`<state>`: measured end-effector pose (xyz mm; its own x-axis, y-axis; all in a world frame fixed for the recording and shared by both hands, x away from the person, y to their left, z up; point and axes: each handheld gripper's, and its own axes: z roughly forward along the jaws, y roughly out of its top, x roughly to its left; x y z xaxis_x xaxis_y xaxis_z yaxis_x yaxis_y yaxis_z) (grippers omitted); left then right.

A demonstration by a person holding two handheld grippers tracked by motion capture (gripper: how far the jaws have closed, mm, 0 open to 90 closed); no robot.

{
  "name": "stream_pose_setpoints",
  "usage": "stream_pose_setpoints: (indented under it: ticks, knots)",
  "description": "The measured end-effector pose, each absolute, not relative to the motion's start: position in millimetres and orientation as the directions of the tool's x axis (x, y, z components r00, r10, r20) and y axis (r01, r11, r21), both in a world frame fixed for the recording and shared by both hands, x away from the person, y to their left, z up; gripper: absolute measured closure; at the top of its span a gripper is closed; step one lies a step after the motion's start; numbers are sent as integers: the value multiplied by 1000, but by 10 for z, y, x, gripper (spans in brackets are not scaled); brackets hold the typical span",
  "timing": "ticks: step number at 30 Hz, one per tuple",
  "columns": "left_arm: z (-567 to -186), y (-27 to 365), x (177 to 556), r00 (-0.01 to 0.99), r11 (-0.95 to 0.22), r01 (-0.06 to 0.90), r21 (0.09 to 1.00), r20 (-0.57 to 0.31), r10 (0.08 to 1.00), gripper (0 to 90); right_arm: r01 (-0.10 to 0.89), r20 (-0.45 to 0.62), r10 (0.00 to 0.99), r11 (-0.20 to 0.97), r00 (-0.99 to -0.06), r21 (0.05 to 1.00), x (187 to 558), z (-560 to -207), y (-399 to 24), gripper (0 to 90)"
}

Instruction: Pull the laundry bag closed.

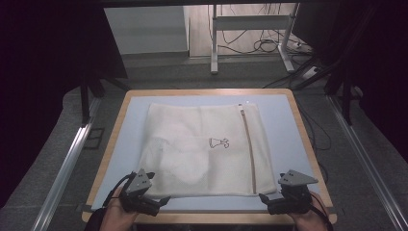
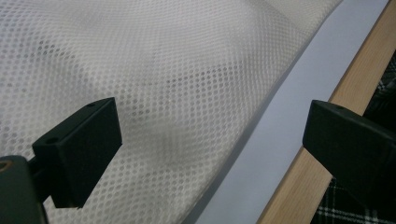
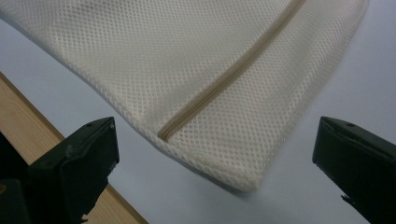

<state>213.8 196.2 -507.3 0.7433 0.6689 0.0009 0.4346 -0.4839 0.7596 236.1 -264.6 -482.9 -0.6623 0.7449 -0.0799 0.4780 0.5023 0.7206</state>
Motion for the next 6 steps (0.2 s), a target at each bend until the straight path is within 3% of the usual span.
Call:
stream_pose_setpoints:
  ticks: [6]
  knots:
    - [-5076, 1980, 2149, 736, -484, 444, 754, 1, 677, 38, 483, -83, 739, 516, -669, 707, 2350, -4865, -2665, 4]
